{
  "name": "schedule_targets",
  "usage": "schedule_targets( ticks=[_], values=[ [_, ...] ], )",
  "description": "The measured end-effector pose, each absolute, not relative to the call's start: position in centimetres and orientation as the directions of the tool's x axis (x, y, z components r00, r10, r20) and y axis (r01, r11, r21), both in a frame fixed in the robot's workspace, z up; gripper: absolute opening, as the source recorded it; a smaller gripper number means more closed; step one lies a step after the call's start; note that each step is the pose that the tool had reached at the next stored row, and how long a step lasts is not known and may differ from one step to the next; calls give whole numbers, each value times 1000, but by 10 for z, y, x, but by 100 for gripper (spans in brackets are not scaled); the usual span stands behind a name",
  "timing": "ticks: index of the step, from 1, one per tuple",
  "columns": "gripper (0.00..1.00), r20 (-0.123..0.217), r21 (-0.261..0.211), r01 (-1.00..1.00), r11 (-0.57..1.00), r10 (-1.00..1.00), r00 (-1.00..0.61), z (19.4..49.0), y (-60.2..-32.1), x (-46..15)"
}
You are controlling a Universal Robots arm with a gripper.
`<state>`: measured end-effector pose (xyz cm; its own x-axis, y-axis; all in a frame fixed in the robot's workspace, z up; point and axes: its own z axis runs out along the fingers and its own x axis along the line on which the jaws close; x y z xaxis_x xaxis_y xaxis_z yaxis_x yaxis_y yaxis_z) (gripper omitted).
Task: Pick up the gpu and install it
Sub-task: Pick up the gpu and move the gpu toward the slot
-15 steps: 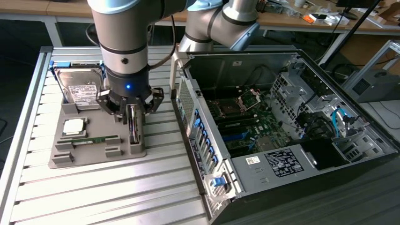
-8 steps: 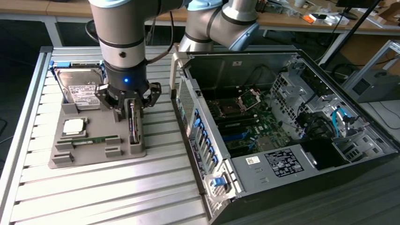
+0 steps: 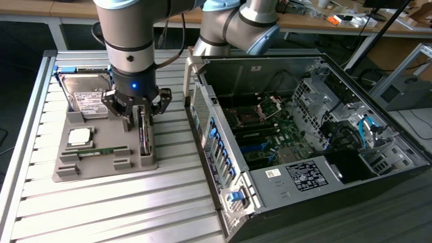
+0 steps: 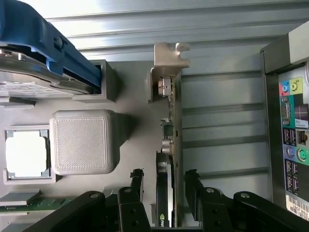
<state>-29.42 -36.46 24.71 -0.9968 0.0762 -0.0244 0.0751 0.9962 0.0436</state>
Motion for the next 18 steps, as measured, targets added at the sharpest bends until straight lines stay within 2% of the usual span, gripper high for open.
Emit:
schedule_targets(
  ticks=[4,10,11,12,14,16,18],
  values=[
    [48,-25,44,75,996,76,-997,245,-355,-295],
    [48,-25,44,75,996,76,-997,245,-354,-295],
    [47,-25,44,75,996,76,-997,245,-354,-295],
    [40,-25,44,75,996,76,-997,245,-354,-295],
    [40,-25,44,75,996,76,-997,245,-354,-295],
    [28,-24,44,75,996,76,-997,245,-354,-295],
    [27,-24,44,75,996,76,-997,245,-354,-295]
  ],
)
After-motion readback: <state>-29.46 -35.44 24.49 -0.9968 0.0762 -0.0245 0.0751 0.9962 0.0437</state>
